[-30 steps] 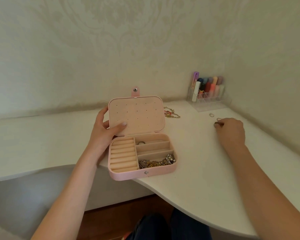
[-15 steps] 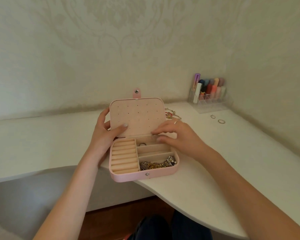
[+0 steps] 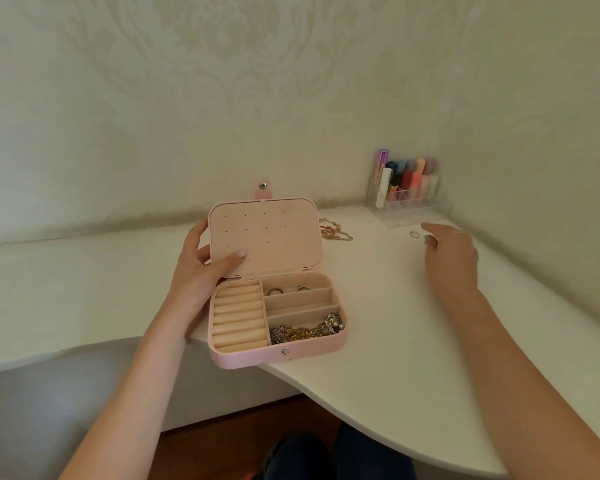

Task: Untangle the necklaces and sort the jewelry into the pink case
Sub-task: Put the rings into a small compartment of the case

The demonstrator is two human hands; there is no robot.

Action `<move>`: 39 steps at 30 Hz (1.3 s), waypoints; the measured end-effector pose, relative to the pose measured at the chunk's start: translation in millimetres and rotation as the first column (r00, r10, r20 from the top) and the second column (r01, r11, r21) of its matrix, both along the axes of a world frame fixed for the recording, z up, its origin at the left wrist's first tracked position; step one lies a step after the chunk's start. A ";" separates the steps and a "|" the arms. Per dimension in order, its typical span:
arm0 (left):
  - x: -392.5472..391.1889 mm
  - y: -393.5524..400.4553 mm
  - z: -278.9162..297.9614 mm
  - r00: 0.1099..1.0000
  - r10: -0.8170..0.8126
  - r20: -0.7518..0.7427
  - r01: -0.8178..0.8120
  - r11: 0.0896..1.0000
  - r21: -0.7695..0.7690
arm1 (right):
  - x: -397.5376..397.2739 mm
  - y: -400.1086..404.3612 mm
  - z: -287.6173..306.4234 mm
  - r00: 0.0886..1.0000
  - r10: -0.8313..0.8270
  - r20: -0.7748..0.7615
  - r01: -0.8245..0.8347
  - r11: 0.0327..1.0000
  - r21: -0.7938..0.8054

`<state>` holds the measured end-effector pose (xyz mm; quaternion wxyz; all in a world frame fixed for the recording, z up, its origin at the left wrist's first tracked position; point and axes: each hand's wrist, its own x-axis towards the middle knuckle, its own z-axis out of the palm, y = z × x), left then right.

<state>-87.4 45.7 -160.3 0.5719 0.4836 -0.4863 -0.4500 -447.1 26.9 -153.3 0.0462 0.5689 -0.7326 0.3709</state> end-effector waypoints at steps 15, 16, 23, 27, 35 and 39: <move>-0.9 -1.3 -0.5 1.000 0.006 0.005 -0.006 1.000 0.003 | -4.8 -10.2 -13.5 0.954 -0.168 -0.246 0.214 0.961 0.173; -0.8 -1.3 -0.5 1.000 0.007 0.011 -0.007 1.000 0.002 | -4.1 -10.3 -14.1 0.946 -0.173 -0.274 0.225 0.959 0.170; 0.0 -1.1 -0.8 1.000 0.006 0.016 -0.006 1.000 0.007 | 10.4 -8.8 -4.3 0.985 0.165 0.051 -0.163 0.985 -0.053; -0.5 -0.9 -0.2 1.000 0.000 0.014 0.000 1.000 0.010 | 69.4 13.9 18.1 0.770 0.628 -0.116 -0.638 0.754 -0.156; -0.1 -1.0 -0.7 1.000 0.006 0.015 -0.006 1.000 0.014 | 101.2 28.0 13.2 0.553 0.802 -0.227 -0.811 0.581 0.077; -0.1 -2.0 -0.6 1.000 -0.001 0.017 0.000 1.000 0.016 | 103.0 24.8 14.3 0.545 0.786 -0.292 -0.803 0.589 0.085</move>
